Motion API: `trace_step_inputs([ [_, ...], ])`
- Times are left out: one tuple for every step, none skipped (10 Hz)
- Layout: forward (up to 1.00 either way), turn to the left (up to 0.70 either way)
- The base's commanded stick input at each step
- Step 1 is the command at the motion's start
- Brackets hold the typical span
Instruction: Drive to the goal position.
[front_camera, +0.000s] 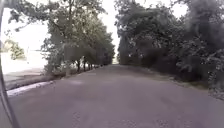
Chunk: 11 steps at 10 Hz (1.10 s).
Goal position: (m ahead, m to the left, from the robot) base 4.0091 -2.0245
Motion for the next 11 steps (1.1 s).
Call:
trace_step_inputs([
  [0.70,0.00],
  [0.70,0.00],
  [0.70,0.00],
  [0.70,0.00],
  [0.70,0.00],
  [0.70,0.00],
  [0.70,0.00],
  [0.70,0.00],
  [0.70,0.00],
  [0.70,0.00],
  [0.70,0.00],
])
